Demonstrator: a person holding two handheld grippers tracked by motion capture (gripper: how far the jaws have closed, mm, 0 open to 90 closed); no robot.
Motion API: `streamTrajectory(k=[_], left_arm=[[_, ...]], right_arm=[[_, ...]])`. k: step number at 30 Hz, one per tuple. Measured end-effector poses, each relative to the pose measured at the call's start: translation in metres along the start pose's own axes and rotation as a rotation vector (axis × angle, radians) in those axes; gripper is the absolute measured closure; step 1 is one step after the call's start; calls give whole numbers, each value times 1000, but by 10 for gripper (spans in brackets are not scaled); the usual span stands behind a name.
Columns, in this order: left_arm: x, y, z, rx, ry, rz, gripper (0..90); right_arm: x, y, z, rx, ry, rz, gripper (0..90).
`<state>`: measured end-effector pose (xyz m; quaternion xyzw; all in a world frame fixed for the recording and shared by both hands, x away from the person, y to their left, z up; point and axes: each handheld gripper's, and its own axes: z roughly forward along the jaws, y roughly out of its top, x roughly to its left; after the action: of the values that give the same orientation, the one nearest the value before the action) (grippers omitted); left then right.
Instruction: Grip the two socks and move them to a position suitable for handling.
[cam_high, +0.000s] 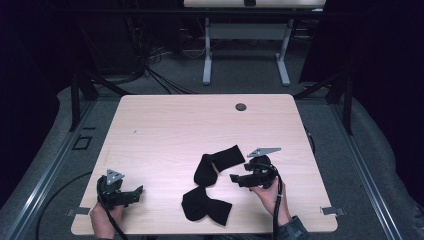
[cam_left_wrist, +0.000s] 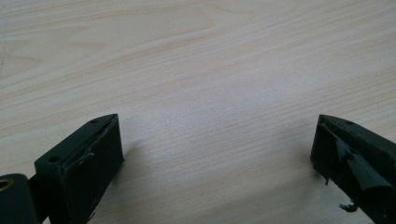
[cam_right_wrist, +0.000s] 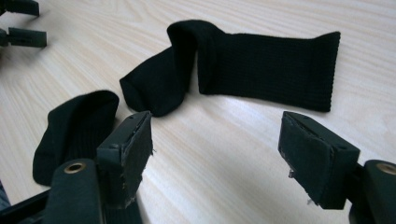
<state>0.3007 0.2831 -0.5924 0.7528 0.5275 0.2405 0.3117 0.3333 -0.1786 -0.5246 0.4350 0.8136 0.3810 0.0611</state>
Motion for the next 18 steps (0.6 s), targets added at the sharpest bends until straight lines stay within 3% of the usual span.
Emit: streamTrajectory(k=[3, 8, 10, 11, 16, 18], left_arm=[[-2, 0, -1, -6, 14, 7, 23], [-3, -1, -2, -4, -10, -49, 74], [-9, 0, -3, -1, -29, -44, 73], [-18, 1, -4, -1, -38, -19, 73], [-37, 3, -10, -47, -110, 0, 86], [-45, 6, -15, -66, -114, 15, 84]], right_arm=[[2, -3, -2, 8, 0, -4, 254], [8, -8, -7, 14, -4, -17, 250], [10, -10, -9, 4, -6, -19, 252], [12, -12, -11, 10, -7, -22, 252], [15, -21, -11, 20, -6, -27, 253], [15, -24, -11, 25, 5, -29, 255]])
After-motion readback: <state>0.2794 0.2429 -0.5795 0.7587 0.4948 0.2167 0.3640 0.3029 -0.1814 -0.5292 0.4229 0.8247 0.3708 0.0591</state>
